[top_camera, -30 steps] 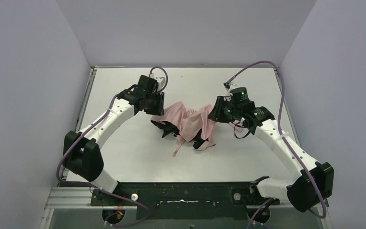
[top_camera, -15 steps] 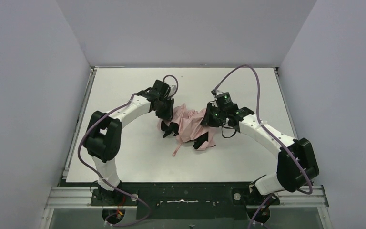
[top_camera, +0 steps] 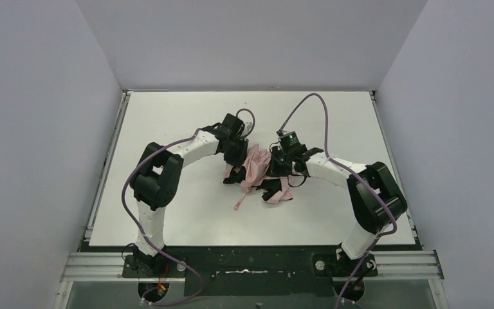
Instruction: Put away the umbrella
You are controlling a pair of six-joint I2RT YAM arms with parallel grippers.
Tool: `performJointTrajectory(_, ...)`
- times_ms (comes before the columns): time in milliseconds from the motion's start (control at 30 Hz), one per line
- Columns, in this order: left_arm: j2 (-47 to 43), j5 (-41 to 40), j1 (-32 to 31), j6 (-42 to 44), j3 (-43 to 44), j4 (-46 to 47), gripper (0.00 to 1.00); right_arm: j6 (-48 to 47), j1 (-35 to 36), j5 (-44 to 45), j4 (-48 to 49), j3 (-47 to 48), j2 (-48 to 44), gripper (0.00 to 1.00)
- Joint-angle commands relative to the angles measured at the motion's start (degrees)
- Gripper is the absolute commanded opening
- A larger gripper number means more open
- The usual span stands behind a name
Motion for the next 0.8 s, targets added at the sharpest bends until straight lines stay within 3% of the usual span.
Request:
performJointTrajectory(0,-1.58,1.78,-0.28,0.09,0.89,0.9,0.12,-1.81,0.54,1.91,2.37,1.3,-2.01,0.11)
performJointTrajectory(233,-15.09,1.06,4.86,2.41,1.56,-5.09,0.17,-6.29,0.52,5.51,-11.36,3.23,-17.84,0.17)
performJointTrajectory(433,-22.87,3.06,11.6,3.93,2.14,-6.75,0.23,-7.91,-0.95,18.95,-25.72,3.17,-27.63,0.18)
performJointTrajectory(600,-17.93,-3.32,15.21,3.75,4.77,-9.09,0.2,-5.71,-2.67,27.76,-32.95,2.38,-28.14,0.17)
performJointTrajectory(767,-7.42,-7.06,16.07,3.42,11.03,-12.65,0.09,-1.89,-2.76,29.96,-33.86,-0.57,-26.07,0.11)
